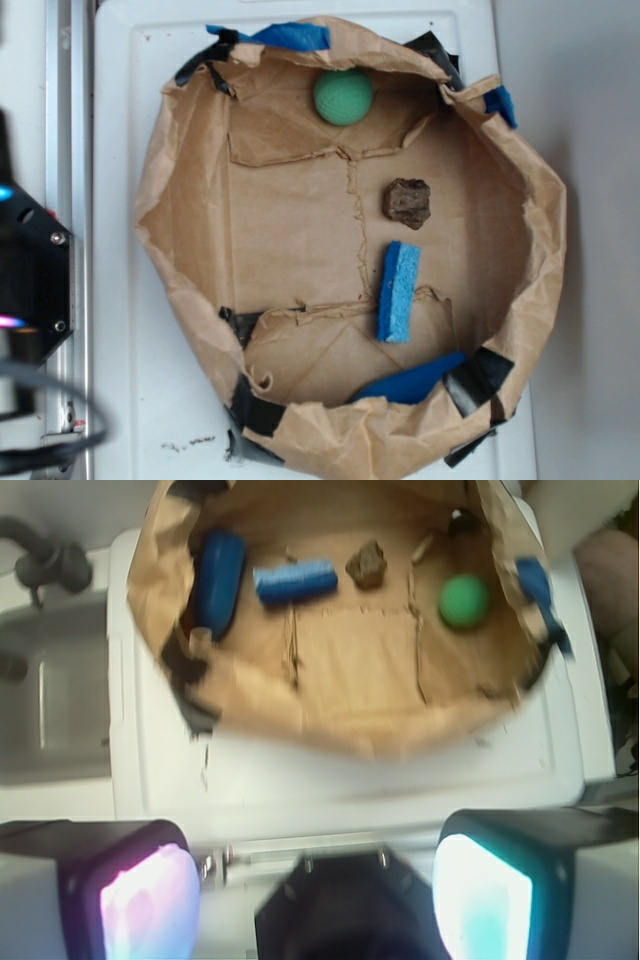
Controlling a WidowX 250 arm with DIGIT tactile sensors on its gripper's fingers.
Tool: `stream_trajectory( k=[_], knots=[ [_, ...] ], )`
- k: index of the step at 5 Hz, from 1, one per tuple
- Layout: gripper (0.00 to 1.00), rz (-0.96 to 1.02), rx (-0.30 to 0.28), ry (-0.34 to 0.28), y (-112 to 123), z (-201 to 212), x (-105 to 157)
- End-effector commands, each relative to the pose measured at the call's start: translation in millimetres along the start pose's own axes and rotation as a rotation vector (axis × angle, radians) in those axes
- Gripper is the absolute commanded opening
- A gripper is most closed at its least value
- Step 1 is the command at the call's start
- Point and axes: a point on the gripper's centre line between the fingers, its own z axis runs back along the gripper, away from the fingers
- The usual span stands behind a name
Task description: Grab the green ball.
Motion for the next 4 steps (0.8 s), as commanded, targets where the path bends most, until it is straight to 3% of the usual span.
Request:
stream_trajectory(
  k=[1, 2, 4],
  knots=[
    [1.0, 0.155, -0.014, -0.098, 6, -16, 56],
    [1.0, 0.4, 0.018, -0.164, 2, -16, 39],
    [1.0, 0.4, 0.018, -0.164, 2, -16, 39]
  ],
)
